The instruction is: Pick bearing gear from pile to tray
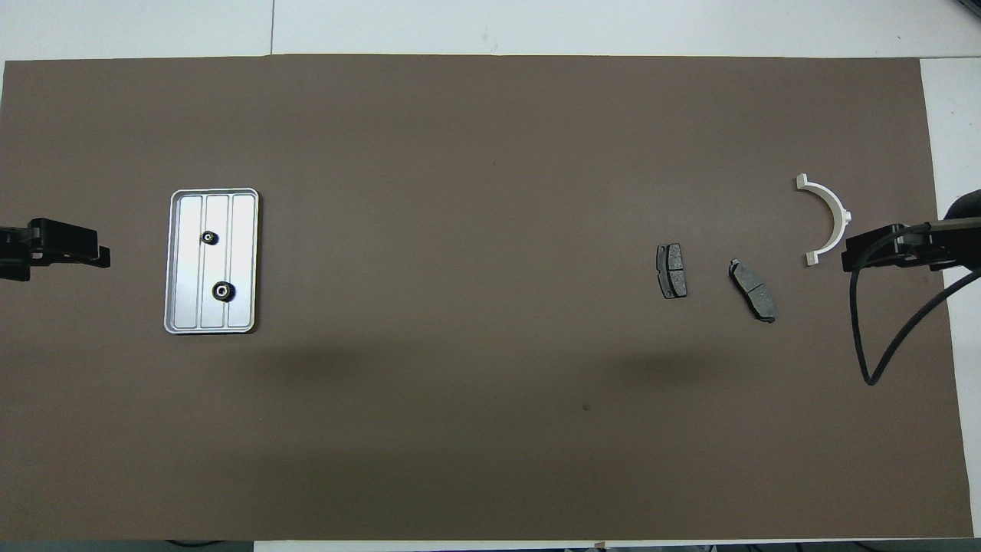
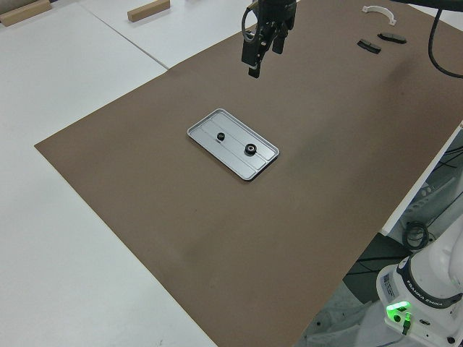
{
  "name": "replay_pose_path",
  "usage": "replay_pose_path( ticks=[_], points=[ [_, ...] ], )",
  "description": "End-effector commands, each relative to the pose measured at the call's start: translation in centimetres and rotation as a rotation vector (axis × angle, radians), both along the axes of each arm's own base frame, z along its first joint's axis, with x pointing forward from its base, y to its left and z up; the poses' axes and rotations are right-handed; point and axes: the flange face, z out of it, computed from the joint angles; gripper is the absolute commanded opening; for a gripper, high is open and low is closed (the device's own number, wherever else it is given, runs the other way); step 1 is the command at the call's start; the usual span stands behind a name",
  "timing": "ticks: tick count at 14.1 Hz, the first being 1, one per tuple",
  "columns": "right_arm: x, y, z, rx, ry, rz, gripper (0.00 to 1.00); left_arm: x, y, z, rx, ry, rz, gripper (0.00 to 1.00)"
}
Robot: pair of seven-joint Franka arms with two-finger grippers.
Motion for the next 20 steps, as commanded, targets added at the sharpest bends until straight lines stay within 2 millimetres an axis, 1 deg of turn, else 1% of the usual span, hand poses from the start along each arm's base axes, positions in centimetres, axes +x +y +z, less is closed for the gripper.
replay_pose_path(
  ticks=[1,5,9,15,17,20],
  points=[
    [-0.4,-0.1,0.0,0.020,-0.013,0.004,1.00,1.0,-0.6,-0.5,0.052,-0.012,-0.033,1.00],
    [-0.4,-0.2,0.0,0.020,-0.015,0.003,1.00,0.9,-0.7,-1.1,0.054,-0.005,-0.059,1.00],
    [-0.4,-0.1,0.0,0.020,-0.015,0.004,1.00,1.2,-0.7,-1.6,0.052,-0.015,-0.066,1.00],
    [-0.4,-0.1,0.0,0.020,-0.016,0.006,1.00,1.2,-0.4,-1.9,0.049,-0.015,-0.060,1.00],
    [-0.4,-0.2,0.0,0.020,-0.016,0.004,1.00,1.2,0.2,-1.9,0.049,-0.014,-0.049,1.00],
    [-0.4,-0.2,0.0,0.020,-0.016,0.004,1.00,1.2,0.2,-1.9,0.049,-0.016,-0.049,1.00]
  ],
)
